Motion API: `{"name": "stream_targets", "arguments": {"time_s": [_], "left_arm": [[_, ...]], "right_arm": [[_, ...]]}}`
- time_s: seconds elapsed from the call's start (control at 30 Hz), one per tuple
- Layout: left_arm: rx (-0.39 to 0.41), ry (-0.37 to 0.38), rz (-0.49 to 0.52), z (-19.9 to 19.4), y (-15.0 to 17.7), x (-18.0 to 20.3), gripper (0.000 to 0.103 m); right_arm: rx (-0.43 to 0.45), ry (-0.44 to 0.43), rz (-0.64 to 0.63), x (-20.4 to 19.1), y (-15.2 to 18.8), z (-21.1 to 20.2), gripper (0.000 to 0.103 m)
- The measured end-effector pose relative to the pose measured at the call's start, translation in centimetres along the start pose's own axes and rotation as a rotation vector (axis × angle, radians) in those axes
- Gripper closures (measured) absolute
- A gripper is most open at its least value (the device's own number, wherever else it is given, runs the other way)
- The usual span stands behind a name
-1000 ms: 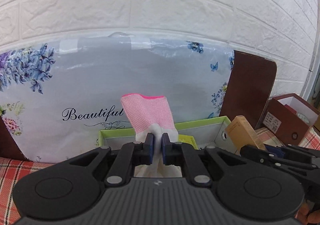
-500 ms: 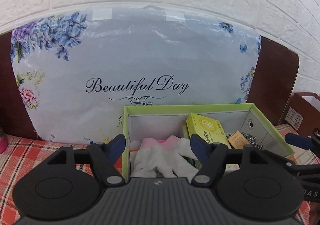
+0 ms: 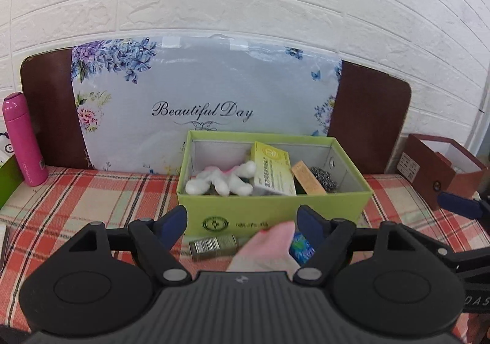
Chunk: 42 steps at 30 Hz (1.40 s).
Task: Organize objects
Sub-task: 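Withdraw both tools and grasp the second white glove with left tool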
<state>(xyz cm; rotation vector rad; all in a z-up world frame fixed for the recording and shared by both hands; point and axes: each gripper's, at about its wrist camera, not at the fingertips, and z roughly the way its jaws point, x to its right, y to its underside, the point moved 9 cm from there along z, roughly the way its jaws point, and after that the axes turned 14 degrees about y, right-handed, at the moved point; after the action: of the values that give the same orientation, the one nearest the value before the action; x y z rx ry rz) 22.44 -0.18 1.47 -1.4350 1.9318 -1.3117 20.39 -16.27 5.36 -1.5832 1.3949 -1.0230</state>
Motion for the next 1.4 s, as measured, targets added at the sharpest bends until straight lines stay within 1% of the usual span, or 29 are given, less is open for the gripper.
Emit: {"name": "stream_targets", "arguments": {"time_s": [0.1,0.2,0.3,0.37,0.5,0.6,0.77,0.87,0.97,1.03,1.1,1.17,1.23,1.27,1.3,1.33,1.4], "left_arm": [[-0.017,-0.003,0.008,-1.2,2.5,1.4,0.021],[-0.021,-0.005,0.017,-2.3,4.3,2.5,0.021],[-0.027,-0.013,0.018,-3.3,5.8,3.1,0.021],[-0.029,-0.019,0.01,-3.7,6.6,3.3,0.021],[-0.05,-0.038,-0.012,-3.9,8.2,2.8,0.021],[-0.07,-0.054,-0.034,-3.6,9.2,2.1,0.021],[-0.098,-0.081,-0.069,-2.9,10.7,0.6,0.021],[-0.099,-0.062,-0.086,-2.4,11.3,0.1,0.021],[-0.081,-0.033,-0.103,-1.3,11.3,0.3,0.021],[-0.074,-0.018,-0.108,0.3,11.0,0.6,0.021],[-0.09,0.002,-0.117,2.2,10.8,0.7,0.021],[-0.11,0.031,-0.133,3.7,10.5,0.8,0.021],[-0.107,0.063,-0.162,4.8,10.2,0.8,0.022],[-0.104,0.082,-0.175,5.1,10.1,0.8,0.025],[-0.114,0.104,-0.19,5.6,10.1,0.7,0.043],[-0.136,0.126,-0.206,6.0,10.2,0.7,0.066],[-0.158,0.177,-0.225,6.3,10.4,0.7,0.076]], "right_arm": [[-0.031,-0.024,-0.018,0.0,1.4,-2.5,0.0],[-0.031,-0.046,-0.023,-0.1,2.7,-5.0,0.0],[-0.036,-0.062,-0.027,-0.1,3.9,-6.8,0.0],[-0.047,-0.067,-0.019,0.0,4.8,-7.3,0.0],[-0.091,-0.062,-0.003,0.1,7.2,-6.7,0.0],[-0.133,-0.036,0.007,0.2,8.9,-5.4,0.0],[-0.169,-0.024,0.041,0.4,10.8,-3.6,0.0],[-0.196,-0.005,0.061,0.9,11.7,-2.5,0.0],[-0.225,-0.001,0.079,1.1,12.4,-1.8,0.0],[-0.236,-0.005,0.086,1.0,12.7,-1.5,0.0],[-0.236,-0.005,0.077,1.0,12.8,-1.5,0.0],[-0.233,-0.002,0.07,1.0,12.9,-1.6,0.0],[-0.233,0.002,0.071,1.3,12.9,-1.6,0.0],[-0.235,0.005,0.074,1.4,12.9,-1.6,0.0],[-0.238,0.007,0.077,1.5,12.9,-1.5,0.0],[-0.24,0.008,0.078,1.6,12.9,-1.4,0.0],[-0.244,0.007,0.078,1.6,13.0,-1.4,0.0]]}}
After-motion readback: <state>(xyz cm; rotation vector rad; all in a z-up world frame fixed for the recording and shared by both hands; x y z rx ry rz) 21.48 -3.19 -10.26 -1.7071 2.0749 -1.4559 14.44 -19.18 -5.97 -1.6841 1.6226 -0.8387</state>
